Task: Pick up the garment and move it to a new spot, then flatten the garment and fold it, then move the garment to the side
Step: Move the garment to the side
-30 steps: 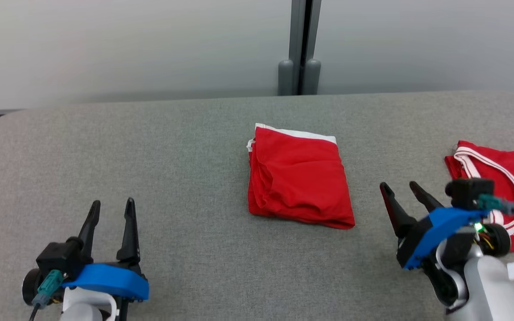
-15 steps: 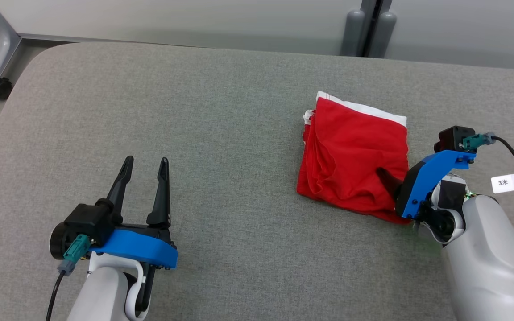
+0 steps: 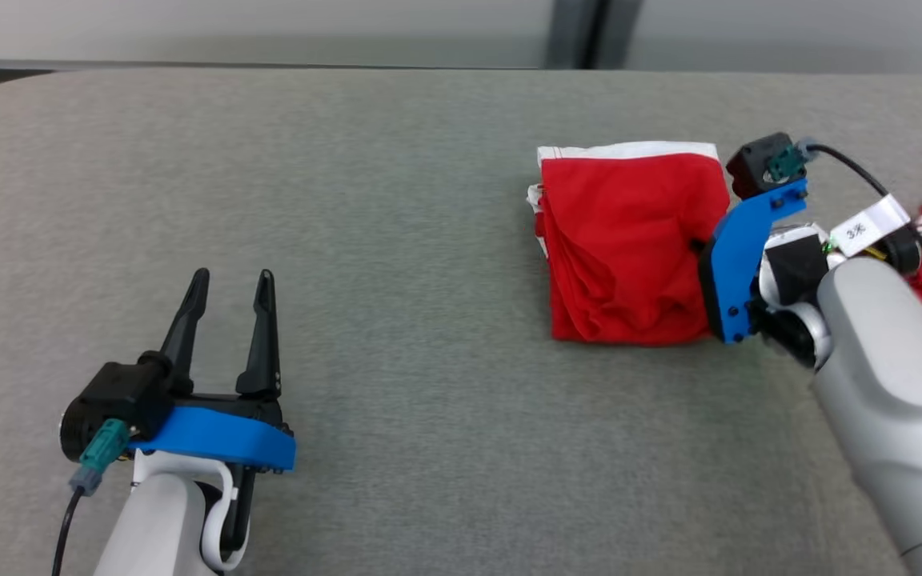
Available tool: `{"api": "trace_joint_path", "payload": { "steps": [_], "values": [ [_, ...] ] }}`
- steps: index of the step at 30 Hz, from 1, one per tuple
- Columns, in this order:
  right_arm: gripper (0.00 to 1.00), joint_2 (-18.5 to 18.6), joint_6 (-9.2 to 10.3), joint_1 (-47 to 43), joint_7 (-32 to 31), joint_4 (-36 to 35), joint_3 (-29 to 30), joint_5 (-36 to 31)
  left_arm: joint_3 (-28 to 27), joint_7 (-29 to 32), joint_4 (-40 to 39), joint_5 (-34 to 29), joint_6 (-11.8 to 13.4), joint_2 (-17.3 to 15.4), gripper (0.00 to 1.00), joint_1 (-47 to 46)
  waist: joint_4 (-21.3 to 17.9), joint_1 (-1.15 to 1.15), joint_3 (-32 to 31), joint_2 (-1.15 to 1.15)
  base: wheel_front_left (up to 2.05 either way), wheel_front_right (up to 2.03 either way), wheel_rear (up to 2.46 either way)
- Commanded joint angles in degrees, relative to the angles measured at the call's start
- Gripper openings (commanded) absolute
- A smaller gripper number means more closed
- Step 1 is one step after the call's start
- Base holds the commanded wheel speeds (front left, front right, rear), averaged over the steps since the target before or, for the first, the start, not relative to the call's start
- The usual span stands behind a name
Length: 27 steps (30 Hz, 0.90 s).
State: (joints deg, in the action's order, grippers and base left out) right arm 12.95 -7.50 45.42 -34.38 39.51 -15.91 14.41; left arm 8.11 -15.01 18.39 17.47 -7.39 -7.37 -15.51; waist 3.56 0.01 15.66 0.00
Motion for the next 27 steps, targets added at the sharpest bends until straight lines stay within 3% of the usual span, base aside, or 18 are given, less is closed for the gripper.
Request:
{"api": "trace_joint_path", "payload": {
  "steps": [1,3,4,7,10,14,17,22,27],
  "values": [
    [0.0,0.7,0.01,0.8,-0.6,-1.0,-1.2,1.1,-0.3,-0.2,-0.3,-0.1,-0.1,-0.3,1.0,0.4,-1.6,-0.01,-0.8,0.0,0.0,0.0,0.0],
    [0.0,5.7,0.01,1.9,-2.8,-5.8,-5.8,3.9,-0.7,-0.2,-0.9,-0.2,-0.1,-0.5,1.0,0.7,-3.7,-0.01,-0.4,0.0,0.0,0.0,0.0],
    [0.0,10.8,0.01,2.6,-5.1,-10.2,-9.8,6.5,-0.8,-0.2,-1.4,-0.2,-0.1,-0.6,1.0,0.6,-5.8,-0.01,0.0,0.0,0.0,0.0,0.0],
    [0.0,17.8,0.0,4.0,-7.8,-16.2,-14.4,9.8,-0.7,-0.2,-2.1,-0.3,-0.1,-1.0,1.0,0.2,-9.0,-0.01,0.7,0.0,0.0,0.0,0.0],
    [0.0,25.1,0.01,5.4,-6.0,-21.0,-17.8,10.8,-0.6,-0.2,-2.8,-0.2,-0.1,-1.2,1.0,-0.8,-11.6,-0.01,1.8,0.0,0.0,0.0,0.0],
    [0.0,31.9,0.01,4.9,-2.9,-21.1,-19.1,12.0,0.5,-0.2,-3.0,0.0,-0.1,-2.0,1.0,-2.5,-14.0,-0.01,3.9,0.0,0.0,0.0,0.0],
    [0.0,34.9,0.01,3.8,0.4,-18.8,-18.3,11.9,1.1,-0.2,-3.1,-0.1,-0.1,-3.0,1.0,-3.8,-15.1,-0.01,5.7,0.0,0.0,0.0,0.0],
    [0.0,36.3,0.02,2.7,7.5,-13.2,-16.4,10.5,2.5,0.2,-3.4,0.0,-0.1,-4.7,1.0,-5.7,-15.6,-0.01,9.0,0.0,0.0,0.0,0.0],
    [0.0,33.6,0.01,1.8,11.7,-7.3,-12.3,6.7,2.6,1.4,-4.8,-0.3,-0.1,-6.4,1.0,-6.8,-15.4,-0.01,12.0,0.0,0.0,0.0,0.0]
  ]
}}
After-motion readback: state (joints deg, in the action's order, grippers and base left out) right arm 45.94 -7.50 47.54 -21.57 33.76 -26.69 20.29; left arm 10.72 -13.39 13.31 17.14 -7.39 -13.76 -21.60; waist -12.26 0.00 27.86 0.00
